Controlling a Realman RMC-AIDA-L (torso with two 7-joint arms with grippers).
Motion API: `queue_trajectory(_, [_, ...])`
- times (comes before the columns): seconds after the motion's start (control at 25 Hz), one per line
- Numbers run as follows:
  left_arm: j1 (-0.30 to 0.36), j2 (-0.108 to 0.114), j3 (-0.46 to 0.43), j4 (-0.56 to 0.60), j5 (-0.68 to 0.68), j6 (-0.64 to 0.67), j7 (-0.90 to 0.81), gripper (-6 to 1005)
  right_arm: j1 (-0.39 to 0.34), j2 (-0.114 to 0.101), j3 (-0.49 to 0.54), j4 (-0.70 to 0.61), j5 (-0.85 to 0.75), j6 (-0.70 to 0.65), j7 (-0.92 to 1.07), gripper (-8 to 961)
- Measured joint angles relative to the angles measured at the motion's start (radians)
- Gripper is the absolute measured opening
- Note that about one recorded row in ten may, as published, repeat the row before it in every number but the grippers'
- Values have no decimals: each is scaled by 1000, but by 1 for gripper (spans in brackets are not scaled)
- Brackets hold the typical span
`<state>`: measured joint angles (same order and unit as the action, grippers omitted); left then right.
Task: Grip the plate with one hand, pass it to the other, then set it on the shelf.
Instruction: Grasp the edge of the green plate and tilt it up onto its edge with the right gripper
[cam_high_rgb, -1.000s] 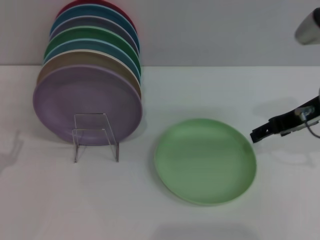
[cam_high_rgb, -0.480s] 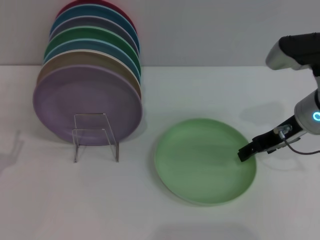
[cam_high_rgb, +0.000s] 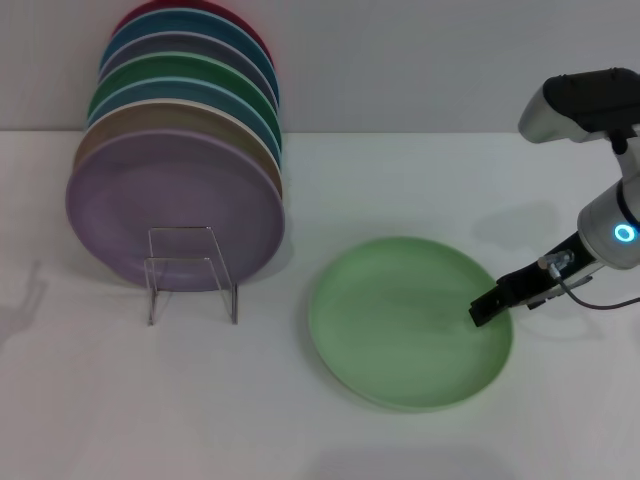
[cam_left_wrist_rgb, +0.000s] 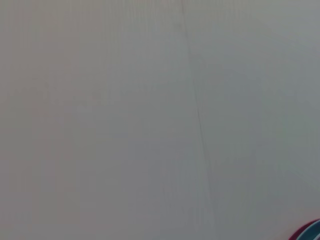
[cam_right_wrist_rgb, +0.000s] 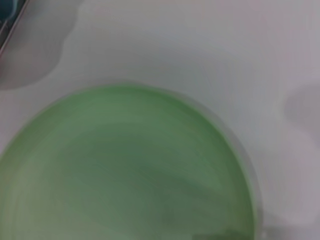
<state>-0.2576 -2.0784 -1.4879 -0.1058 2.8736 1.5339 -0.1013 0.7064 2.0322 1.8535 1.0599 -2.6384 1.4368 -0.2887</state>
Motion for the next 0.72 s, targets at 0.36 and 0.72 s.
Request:
queue_trajectory(0.36, [0, 0, 0, 0, 1, 0, 0, 784, 12, -1, -23, -41, 0, -18, -3, 708])
queue_trajectory(0.72, [2, 0, 1, 0, 4, 0, 0, 785, 16, -1, -26, -56, 0, -23, -1, 688])
